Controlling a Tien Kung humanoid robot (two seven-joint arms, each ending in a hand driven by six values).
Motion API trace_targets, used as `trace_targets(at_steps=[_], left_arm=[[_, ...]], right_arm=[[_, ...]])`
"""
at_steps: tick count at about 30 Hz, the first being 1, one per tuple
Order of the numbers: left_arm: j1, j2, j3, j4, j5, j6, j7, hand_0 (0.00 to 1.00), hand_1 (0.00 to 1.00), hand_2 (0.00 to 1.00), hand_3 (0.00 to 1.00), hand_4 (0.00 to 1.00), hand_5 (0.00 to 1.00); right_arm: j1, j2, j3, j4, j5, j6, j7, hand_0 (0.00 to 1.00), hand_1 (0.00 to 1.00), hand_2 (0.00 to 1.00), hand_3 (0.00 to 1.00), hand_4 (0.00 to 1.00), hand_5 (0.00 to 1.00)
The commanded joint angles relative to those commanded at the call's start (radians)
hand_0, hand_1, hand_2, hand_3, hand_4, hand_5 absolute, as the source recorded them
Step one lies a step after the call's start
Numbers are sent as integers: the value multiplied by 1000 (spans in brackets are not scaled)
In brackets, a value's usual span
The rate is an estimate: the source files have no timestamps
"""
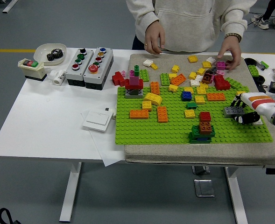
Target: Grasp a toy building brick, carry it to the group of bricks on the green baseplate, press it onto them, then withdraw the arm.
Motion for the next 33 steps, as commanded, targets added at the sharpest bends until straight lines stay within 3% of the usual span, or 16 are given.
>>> trace_targets(at_steps=[13,14,22,28,33], left_arm=[[-4,1,2,0,-2,1,-2,658,716,735,582,652,653],[-3,1,3,0,-4,2,-2,658,716,735,581,652,653],[2,0,-2,3,-3,3,-2,657,716,735,580,652,654],[7,0,1,5,-8,6,-4,657,716,733,580,652,653],[11,1,9,7,-21,11,-9,660,714,732,580,652,654]], right_arm=[[-1,-2,-5,-1,30,-9,8,519,495,525,518,642,178],[-1,-2,-5,1,33,-11,10,487,455,490,463,621,211],[7,-6,-8,30,45,-19,16,474,447,484,460,614,202],[13,-13,-1,73,45,-19,16,475,447,481,459,616,210],[9,-47,21,149,33,-18,14,470,445,481,458,619,219]])
